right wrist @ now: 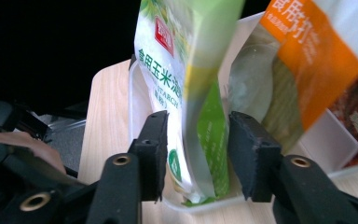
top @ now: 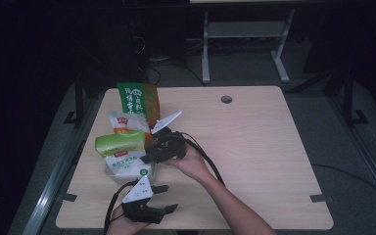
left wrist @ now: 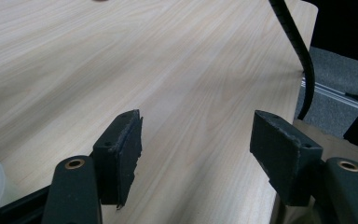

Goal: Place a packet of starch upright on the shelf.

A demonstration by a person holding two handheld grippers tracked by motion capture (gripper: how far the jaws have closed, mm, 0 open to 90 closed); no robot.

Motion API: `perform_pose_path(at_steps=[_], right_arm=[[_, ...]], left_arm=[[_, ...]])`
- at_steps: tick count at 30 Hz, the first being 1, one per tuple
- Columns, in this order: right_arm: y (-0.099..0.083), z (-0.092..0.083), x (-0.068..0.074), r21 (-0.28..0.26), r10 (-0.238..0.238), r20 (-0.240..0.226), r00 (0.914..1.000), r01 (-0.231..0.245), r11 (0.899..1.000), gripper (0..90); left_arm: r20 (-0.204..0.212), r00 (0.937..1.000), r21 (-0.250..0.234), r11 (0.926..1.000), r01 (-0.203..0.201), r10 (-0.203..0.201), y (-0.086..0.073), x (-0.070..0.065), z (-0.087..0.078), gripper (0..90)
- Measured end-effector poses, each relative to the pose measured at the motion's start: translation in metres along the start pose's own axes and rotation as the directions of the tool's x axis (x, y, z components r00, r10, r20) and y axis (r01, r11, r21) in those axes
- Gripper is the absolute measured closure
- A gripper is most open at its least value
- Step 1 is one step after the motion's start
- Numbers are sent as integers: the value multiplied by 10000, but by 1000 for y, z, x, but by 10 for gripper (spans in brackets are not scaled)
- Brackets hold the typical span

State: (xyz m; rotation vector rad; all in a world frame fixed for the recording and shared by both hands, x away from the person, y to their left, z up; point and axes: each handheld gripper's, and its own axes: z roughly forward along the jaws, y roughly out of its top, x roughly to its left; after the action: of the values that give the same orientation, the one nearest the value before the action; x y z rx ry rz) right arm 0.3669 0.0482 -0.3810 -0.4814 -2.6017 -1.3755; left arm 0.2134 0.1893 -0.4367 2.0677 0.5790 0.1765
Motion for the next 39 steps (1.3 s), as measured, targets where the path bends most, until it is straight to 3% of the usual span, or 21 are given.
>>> perform_pose_path(at_steps=[6, 24, 39], right_arm=[[-5, -14, -2, -115, 102, 64, 9999, -102, 9999, 507], [-19, -51, -18, -284, 595, 472, 9971, -582, 9979, 401], [-38, -77, -29, -97, 965, 961, 9907, -960, 9953, 356]], left_arm=[[-17, 9998, -21, 9998, 179, -179, -1, 2, 0, 327], [-158, 9997, 64, 9998, 202, -201, 1, 6, 1, 301], [-225, 9992, -31, 9994, 339, -339, 1, 6, 1, 286]])
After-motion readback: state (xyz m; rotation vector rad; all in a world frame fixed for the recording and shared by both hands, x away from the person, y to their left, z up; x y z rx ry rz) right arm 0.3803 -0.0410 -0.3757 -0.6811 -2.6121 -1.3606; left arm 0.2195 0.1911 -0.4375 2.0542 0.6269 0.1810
